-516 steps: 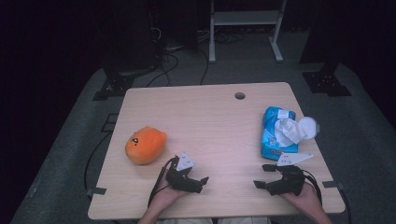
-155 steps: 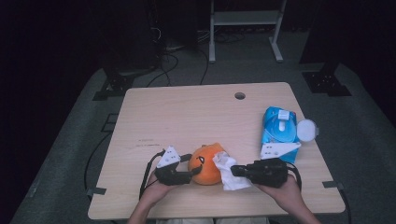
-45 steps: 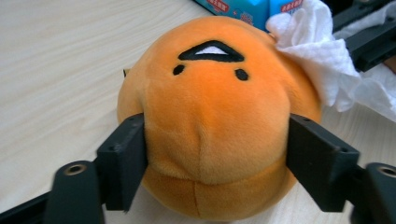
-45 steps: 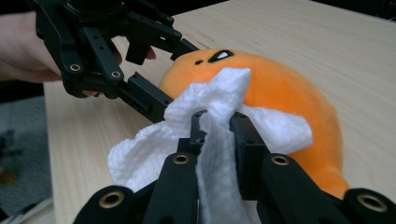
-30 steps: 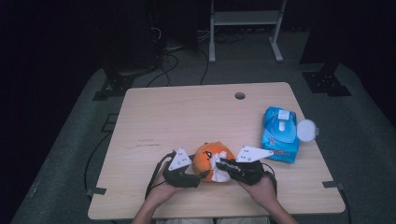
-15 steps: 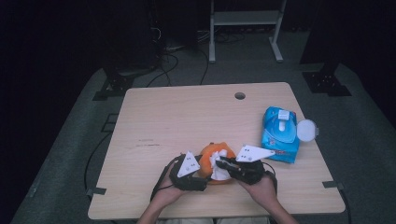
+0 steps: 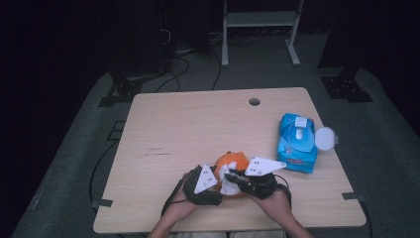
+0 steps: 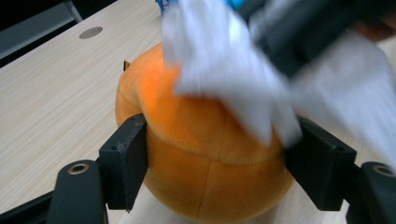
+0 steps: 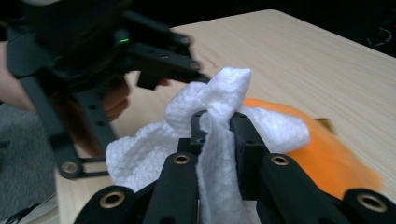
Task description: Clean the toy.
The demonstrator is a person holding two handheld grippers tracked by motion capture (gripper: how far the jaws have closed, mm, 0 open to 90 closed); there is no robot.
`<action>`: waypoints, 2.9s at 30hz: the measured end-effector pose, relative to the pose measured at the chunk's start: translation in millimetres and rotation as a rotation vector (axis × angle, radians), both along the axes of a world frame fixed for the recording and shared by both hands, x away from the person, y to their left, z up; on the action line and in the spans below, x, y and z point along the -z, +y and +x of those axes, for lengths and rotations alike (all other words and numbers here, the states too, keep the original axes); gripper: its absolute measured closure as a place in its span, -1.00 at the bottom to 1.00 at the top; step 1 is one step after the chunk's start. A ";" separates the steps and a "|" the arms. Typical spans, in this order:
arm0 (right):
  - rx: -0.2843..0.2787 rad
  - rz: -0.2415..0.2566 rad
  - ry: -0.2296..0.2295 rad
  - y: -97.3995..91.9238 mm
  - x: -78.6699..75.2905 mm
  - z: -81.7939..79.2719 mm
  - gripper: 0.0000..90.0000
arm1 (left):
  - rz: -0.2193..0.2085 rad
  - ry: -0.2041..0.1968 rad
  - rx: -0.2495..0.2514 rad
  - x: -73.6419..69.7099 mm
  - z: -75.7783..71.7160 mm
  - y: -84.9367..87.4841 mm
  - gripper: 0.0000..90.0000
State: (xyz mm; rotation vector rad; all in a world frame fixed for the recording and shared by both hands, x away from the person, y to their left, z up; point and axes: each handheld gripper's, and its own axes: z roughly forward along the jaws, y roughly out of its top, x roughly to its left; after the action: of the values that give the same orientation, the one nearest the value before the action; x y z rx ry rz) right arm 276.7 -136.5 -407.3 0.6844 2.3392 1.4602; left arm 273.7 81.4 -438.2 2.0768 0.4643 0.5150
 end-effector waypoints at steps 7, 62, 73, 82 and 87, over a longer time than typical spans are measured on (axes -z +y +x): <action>0.068 0.016 0.044 -24.2 7.9 7.9 0.78 | -0.143 0.142 -0.038 -7.7 7.5 1.1 -0.59; 0.090 0.080 0.157 -41.8 21.7 11.9 0.78 | -0.138 0.160 -0.090 3.5 19.2 33.6 -0.36; 0.125 0.072 0.163 -44.0 26.8 18.8 0.77 | -0.087 0.115 -0.009 1.7 9.9 17.8 -0.34; 0.116 0.065 0.166 -43.8 28.5 18.6 0.77 | -0.138 0.217 -0.079 2.5 19.8 25.0 -0.74; 0.066 0.083 0.123 -29.0 19.8 10.1 0.77 | -0.037 0.117 -0.028 1.4 7.3 9.8 -0.51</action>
State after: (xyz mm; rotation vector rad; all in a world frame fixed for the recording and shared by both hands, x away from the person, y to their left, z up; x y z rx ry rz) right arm 286.7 -165.5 -427.1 0.8885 2.3320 1.5333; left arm 281.0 91.2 -439.6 2.0749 0.5677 0.3991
